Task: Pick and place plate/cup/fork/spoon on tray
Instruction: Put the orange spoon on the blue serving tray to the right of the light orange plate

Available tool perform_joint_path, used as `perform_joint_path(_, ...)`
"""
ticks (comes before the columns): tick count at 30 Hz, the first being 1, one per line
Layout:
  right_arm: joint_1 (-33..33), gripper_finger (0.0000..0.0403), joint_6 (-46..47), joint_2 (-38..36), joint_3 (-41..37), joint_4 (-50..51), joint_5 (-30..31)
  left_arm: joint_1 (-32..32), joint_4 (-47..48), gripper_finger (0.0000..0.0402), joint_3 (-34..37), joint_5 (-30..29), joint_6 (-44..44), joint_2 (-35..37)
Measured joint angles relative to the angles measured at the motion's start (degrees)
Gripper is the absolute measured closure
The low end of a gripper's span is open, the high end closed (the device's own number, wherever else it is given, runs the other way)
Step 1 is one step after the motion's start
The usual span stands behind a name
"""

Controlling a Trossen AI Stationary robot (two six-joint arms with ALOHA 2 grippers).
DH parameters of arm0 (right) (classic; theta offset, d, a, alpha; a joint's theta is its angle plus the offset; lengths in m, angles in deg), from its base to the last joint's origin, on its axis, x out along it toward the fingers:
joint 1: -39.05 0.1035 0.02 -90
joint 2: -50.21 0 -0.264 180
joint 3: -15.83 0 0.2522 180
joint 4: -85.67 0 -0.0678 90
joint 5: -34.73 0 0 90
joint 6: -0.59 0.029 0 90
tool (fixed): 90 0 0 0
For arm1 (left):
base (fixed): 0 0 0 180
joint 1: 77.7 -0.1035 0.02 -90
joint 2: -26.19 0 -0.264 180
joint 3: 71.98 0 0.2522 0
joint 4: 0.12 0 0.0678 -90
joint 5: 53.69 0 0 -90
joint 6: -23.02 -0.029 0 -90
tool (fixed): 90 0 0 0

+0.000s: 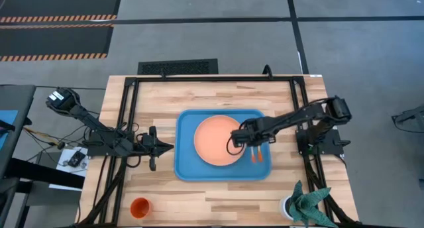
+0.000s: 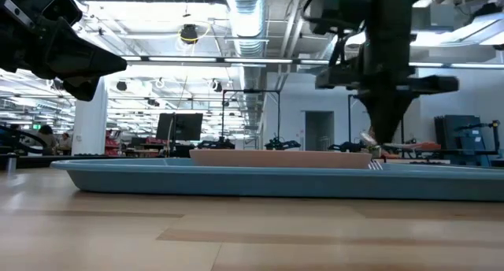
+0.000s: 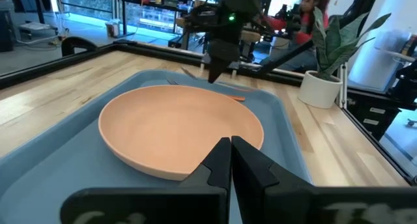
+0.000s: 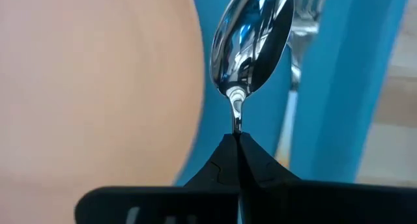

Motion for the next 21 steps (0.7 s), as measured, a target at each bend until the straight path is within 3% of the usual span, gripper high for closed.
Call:
perform_joint_path(9, -5.2, 0.0399, -1.1, 0.0, -4.7, -4.4, -0.2, 0.0, 0.0, 0.0401, 0.0, 0.0, 0.3, 0.0)
perform_joint_path(21, -6.2, 0.0399, -3.1, 2.9, -7.0, -10.0, -1.9, 0.0, 0.1, 0.0401, 0.0, 0.0, 0.3, 0.0)
